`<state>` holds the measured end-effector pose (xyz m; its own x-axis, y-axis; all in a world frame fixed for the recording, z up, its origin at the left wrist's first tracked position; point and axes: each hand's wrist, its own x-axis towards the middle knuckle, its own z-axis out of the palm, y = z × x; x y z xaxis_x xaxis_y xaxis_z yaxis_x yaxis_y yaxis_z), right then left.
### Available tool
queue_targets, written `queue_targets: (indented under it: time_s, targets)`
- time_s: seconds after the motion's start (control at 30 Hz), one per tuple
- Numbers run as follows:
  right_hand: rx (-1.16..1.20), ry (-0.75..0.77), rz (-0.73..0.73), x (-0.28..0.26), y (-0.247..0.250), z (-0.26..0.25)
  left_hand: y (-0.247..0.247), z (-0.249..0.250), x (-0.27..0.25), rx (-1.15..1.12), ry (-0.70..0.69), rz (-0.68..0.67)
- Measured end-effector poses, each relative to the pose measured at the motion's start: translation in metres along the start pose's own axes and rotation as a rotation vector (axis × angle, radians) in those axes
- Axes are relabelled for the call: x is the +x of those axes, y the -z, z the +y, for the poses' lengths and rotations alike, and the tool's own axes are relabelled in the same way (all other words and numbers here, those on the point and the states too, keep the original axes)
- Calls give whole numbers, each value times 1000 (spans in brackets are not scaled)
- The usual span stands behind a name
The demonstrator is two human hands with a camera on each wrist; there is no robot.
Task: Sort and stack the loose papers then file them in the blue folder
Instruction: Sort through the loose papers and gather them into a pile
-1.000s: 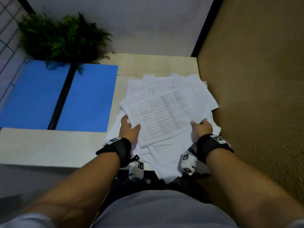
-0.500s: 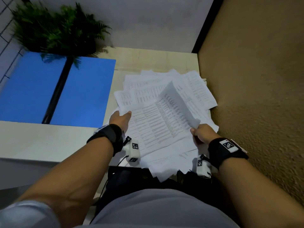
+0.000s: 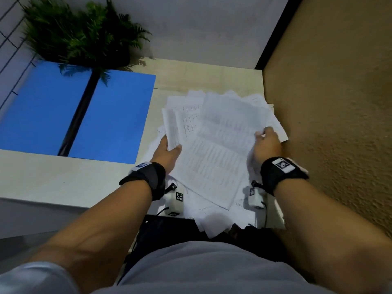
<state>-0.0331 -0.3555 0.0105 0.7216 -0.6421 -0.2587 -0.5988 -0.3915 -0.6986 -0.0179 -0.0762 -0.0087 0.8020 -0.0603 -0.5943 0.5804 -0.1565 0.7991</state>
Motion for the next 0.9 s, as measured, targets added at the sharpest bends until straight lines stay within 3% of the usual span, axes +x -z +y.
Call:
queue_targets:
  time_s: [0.13, 0.3, 0.43, 0.57, 0.63, 0.77, 0.9]
  targets:
    - [-123, -86, -208, -27, -38, 2, -2, -2, -1, 79, -18, -9]
    - [136, 49, -454, -55, -49, -3, -5, -11, -3, 26, -18, 52]
    - [43, 133, -293, -40, -33, 10, 8, -16, -3, 35, 36, 229]
    - [-673, 129, -292, -22, -10, 31, 28, -19, 0, 58, 102, 265]
    - [-852, 176, -311, -24, -6, 35, 35, -18, 0, 107, 129, 279]
    - [-965, 246, -277, -21, -8, 43, 43, -19, 3, 181, 138, 282]
    - [-803, 98, -404, -15, -5, 43, 46, -16, 1, 185, 186, 296]
